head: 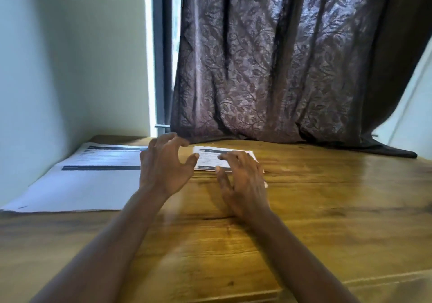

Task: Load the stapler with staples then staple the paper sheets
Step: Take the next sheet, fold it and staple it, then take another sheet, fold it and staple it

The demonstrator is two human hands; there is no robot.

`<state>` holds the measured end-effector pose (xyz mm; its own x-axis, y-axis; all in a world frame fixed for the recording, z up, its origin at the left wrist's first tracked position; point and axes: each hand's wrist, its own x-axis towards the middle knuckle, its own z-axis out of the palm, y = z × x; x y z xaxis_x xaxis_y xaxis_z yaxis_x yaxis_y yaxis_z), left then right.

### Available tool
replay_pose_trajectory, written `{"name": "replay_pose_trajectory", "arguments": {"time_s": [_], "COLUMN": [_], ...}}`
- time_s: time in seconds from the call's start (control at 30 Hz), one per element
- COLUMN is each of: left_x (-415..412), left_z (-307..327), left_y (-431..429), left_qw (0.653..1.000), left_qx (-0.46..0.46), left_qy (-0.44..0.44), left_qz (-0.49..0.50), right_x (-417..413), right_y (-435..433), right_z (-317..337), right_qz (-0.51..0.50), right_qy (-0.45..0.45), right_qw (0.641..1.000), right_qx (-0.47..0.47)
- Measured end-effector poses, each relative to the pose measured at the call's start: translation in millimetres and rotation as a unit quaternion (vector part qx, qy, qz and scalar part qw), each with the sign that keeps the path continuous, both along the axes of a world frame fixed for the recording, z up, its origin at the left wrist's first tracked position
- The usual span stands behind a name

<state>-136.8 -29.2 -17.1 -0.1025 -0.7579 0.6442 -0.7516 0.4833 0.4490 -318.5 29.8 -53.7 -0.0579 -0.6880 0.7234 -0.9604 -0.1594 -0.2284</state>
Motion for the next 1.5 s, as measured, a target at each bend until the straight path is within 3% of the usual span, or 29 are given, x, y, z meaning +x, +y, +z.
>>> {"name": "replay_pose_trajectory", "arguments": {"time_s": [0.1,0.23,0.37,0.57,0.77,0.93,1.07,1.17,1.23,1.37,1.5], "left_x": [49,118,150,151,152,150,151,152,153,154,152], "left_z": [6,-11,-38,-39,-40,-36,-35,-35,-36,-42,-45], "left_y": [9,9,13,16,14,20,20,20,19,15,13], "left_qw": [0.999,0.991,0.939,0.923,0.937,0.952,0.952,0.953,0.955,0.952,0.951], "left_qx": [-0.008,0.073,0.221,0.276,0.252,0.229,0.23,0.23,0.227,0.236,0.239], "left_qy": [0.001,-0.066,-0.209,-0.201,-0.175,-0.136,-0.138,-0.133,-0.125,-0.127,-0.13], "left_qz": [0.036,0.091,0.161,0.178,0.167,0.153,0.149,0.145,0.143,0.146,0.146], "right_x": [36,59,60,53,51,51,79,117,143,173,182], "right_y": [-5,-21,-30,-35,-33,-25,-31,-55,-74,-103,-114], "right_z": [-2,-2,-1,-8,-8,-3,14,33,43,49,52], "right_qz": [0.078,0.112,0.107,0.081,0.086,0.112,0.144,0.15,0.121,0.005,-0.052], "right_qy": [0.01,0.102,0.058,0.051,0.046,0.005,-0.087,-0.139,-0.118,0.005,0.009], "right_qw": [0.993,0.972,0.963,0.965,0.968,0.979,0.982,0.97,0.972,0.979,0.965], "right_qx": [0.092,0.182,0.242,0.245,0.232,0.168,0.082,0.132,0.166,0.204,0.256]}}
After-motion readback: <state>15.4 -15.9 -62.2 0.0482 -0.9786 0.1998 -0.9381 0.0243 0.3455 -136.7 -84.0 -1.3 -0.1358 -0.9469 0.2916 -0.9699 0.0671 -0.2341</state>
